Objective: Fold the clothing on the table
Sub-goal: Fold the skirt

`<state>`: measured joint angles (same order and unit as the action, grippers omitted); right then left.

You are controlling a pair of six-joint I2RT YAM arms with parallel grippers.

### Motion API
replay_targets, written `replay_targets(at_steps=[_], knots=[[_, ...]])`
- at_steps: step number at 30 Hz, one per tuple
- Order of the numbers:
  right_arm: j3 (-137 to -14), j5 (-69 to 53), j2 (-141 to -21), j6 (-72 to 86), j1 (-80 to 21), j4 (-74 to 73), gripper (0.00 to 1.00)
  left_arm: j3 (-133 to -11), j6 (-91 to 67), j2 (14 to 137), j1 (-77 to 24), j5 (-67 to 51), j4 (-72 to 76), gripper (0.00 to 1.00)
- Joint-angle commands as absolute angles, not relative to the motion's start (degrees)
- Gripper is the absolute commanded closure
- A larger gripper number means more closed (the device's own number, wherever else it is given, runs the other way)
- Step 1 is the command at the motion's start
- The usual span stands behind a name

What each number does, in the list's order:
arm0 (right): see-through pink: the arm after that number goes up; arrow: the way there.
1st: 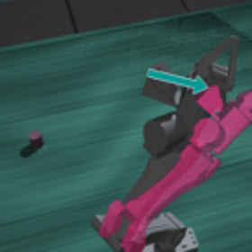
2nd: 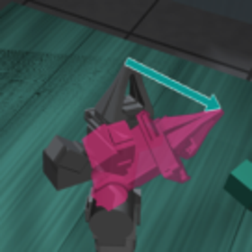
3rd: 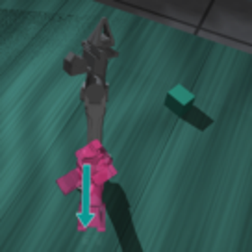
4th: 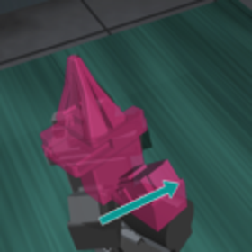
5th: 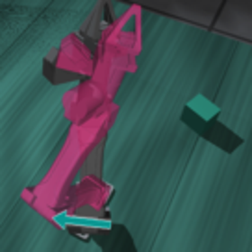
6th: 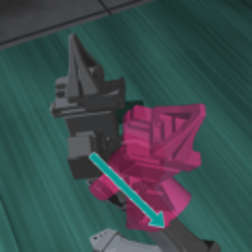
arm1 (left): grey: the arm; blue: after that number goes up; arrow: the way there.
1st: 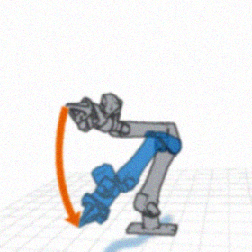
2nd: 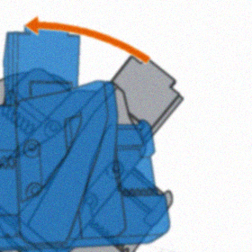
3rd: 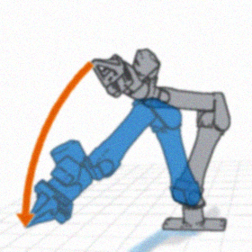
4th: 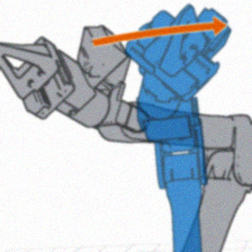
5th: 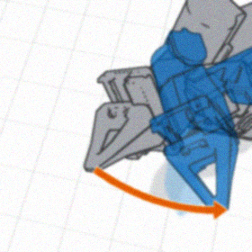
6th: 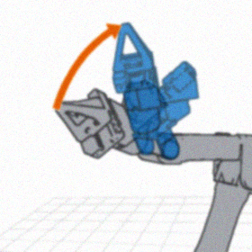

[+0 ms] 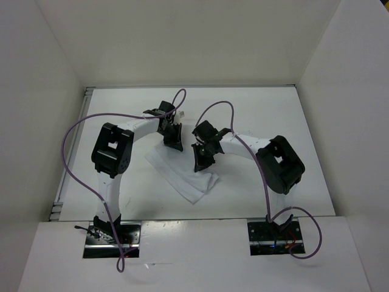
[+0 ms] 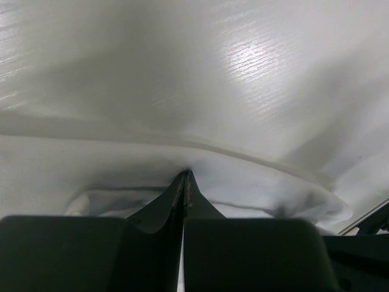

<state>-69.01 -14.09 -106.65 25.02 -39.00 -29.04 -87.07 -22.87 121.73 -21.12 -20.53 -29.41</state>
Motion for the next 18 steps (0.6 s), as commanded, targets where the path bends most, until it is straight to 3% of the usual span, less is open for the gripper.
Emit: replay_targets(at_steps=[1,7,13,16,18], knots=[[-71.28,-21.52,-105.83,25.30,-39.29,-26.19,0.98,-85.08,-21.53,122.96,-21.36,-14.33,-29.09,1.00],[-76.27,-23.72,-99.59,26.98,-42.27,-29.17,1.00,-85.08,-21.53,123.49,-21.36,-14.33,-29.09,1.00],[-82.60,-29.60,-104.66,23.57,-46.23,-32.43,0.99,-86.21,-21.53,124.54,-21.36,-14.33,-29.09,1.00],[-85.60,-32.51,-108.53,20.50,-49.47,-35.59,0.93,-86.74,-21.53,124.54,-21.36,-14.33,-29.09,1.00],[-87.26,-33.22,-109.16,19.08,-50.98,-38.13,0.83,-86.75,-21.53,124.54,-21.36,-14.33,-29.09,1.00]])
